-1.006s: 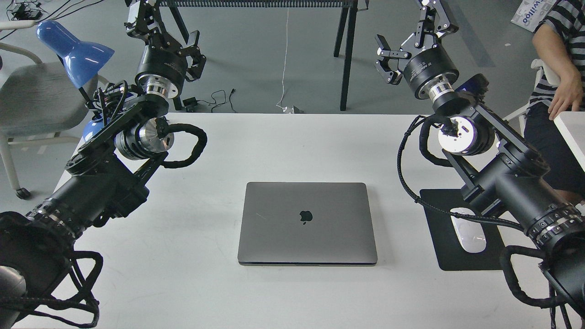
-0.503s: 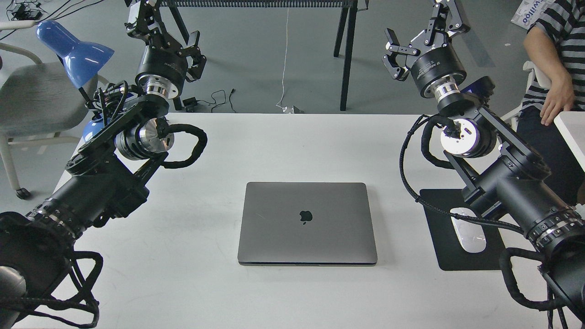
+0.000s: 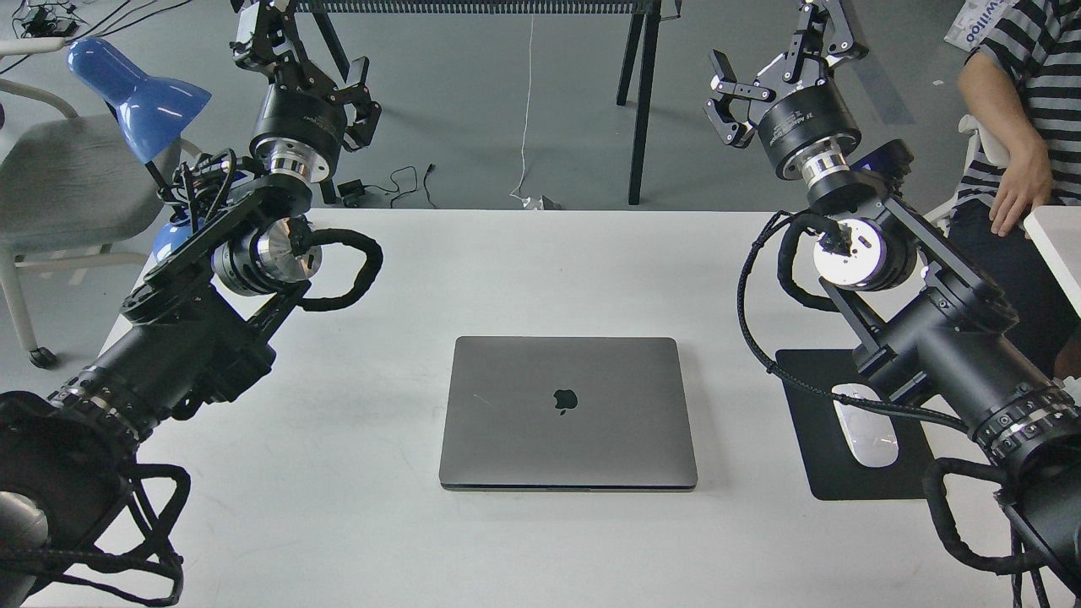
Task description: Close notebook with right arm
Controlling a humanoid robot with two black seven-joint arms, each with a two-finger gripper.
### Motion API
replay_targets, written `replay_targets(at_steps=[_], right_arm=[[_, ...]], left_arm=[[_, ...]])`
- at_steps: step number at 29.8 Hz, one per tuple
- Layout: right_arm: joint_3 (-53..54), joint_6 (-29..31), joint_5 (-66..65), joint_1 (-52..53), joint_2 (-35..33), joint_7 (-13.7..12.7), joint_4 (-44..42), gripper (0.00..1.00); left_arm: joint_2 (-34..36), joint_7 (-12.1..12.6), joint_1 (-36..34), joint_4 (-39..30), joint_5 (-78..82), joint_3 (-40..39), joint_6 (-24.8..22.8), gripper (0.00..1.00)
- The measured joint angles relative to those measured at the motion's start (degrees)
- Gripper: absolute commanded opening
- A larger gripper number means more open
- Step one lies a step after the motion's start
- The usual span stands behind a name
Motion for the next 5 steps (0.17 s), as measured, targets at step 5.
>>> replay_targets(at_steps=[5], right_arm=[[-0.1,0.2,0.0,-0.2,-0.1,0.0,0.4,1.0]], left_arm=[[0.0,0.0,0.0,0.0,0.0,0.0,0.0,1.0]])
